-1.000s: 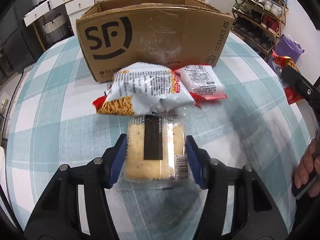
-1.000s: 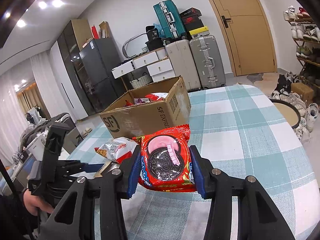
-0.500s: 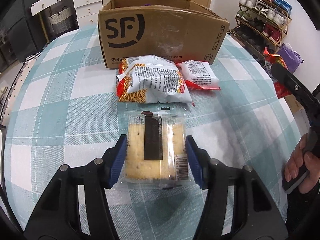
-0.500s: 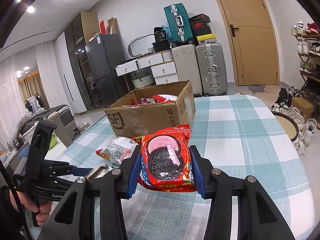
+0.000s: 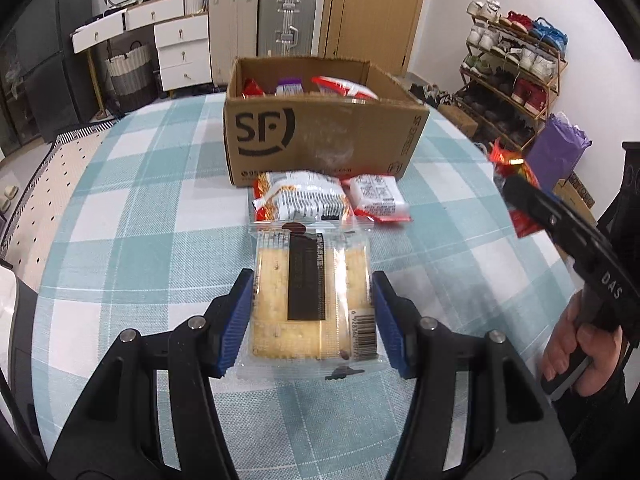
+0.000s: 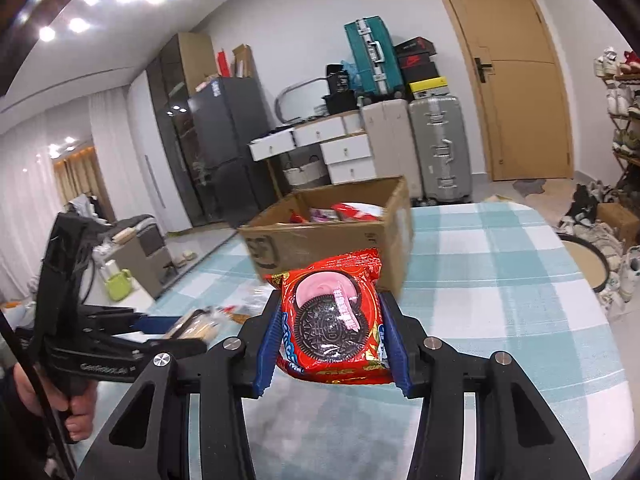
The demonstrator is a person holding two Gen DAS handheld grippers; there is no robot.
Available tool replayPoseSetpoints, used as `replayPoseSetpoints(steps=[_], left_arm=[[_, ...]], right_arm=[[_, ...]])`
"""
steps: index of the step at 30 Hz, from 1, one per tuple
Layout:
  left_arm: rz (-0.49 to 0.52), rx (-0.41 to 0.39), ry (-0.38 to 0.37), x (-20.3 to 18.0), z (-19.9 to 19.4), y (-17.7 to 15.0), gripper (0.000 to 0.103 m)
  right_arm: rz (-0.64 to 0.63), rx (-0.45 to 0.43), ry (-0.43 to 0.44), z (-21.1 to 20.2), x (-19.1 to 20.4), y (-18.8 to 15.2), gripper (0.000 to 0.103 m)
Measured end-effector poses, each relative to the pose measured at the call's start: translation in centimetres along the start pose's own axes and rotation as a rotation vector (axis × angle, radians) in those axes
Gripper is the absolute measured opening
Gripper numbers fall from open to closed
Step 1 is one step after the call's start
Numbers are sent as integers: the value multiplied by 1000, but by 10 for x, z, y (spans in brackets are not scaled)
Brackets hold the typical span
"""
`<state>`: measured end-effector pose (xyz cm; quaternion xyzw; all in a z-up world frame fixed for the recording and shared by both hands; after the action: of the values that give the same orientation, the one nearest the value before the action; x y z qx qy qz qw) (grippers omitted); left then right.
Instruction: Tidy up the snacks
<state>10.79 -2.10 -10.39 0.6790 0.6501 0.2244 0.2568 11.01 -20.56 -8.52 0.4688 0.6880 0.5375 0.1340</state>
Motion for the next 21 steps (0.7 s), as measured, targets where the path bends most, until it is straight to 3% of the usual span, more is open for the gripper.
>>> replayPoseSetpoints(steps=[6, 15, 21], left_arm=[[-34, -58, -49, 10, -33, 2, 55], [-62, -86, -102, 27, -51, 11, 55], [-77, -79, -108, 38, -44, 20, 55]], right_arm=[[56, 11, 60, -10, 23, -5, 46], [179, 32, 104, -18, 29, -8, 46], [138, 205, 33, 7, 27, -20, 48]])
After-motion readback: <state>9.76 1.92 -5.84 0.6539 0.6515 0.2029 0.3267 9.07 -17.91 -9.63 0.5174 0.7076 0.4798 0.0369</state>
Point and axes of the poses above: each gripper's, at about its wrist camera, not at the fingertips, and z roughly the way its jaws point, x to its left, y to its top, the point moved 2 cm from there along z, roughly the way its jaws point, and after that the axes turned 7 degrees about y, right-handed, at the moved point
